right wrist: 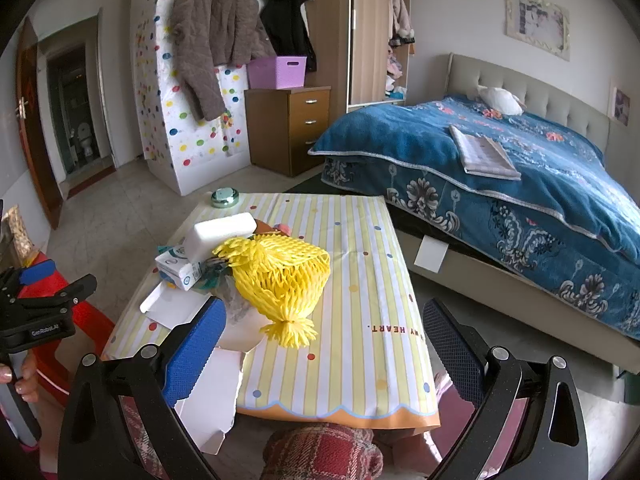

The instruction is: Collect trash

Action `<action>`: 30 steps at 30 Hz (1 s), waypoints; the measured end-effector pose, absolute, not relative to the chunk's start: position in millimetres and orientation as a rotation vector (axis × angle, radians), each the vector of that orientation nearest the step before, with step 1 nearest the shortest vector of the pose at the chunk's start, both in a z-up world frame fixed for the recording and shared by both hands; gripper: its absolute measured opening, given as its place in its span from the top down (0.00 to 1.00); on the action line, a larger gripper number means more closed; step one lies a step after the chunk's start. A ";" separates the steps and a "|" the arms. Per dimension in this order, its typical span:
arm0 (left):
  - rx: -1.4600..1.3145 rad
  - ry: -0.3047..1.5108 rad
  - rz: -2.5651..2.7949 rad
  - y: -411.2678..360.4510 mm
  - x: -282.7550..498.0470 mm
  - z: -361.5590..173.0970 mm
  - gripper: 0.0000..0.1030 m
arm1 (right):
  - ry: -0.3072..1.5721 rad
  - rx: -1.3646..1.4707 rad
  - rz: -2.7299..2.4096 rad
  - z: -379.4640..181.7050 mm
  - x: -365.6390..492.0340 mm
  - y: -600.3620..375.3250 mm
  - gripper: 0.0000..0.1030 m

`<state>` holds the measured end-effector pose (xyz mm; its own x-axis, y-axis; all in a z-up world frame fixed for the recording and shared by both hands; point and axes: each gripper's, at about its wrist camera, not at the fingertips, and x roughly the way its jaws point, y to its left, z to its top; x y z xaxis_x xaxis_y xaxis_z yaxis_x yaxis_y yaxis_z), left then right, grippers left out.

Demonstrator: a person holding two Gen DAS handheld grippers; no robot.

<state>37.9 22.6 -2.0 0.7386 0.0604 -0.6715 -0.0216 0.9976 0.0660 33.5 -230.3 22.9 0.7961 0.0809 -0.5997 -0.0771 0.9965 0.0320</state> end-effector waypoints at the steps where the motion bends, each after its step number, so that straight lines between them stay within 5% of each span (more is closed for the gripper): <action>1: 0.055 0.737 0.044 22.3 37.6 -2.7 0.06 | 0.644 0.006 0.085 23.3 33.4 -229.6 0.05; 30: 0.124 0.708 -0.091 0.0 97.8 -23.4 0.06 | 0.621 -0.064 0.078 13.8 77.1 -229.6 0.05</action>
<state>97.8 0.0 -23.4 0.7562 -0.0409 -0.6530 0.1248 0.9887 0.0827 77.1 -229.6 13.8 0.8103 0.0539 -0.5836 -0.0922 0.9951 -0.0361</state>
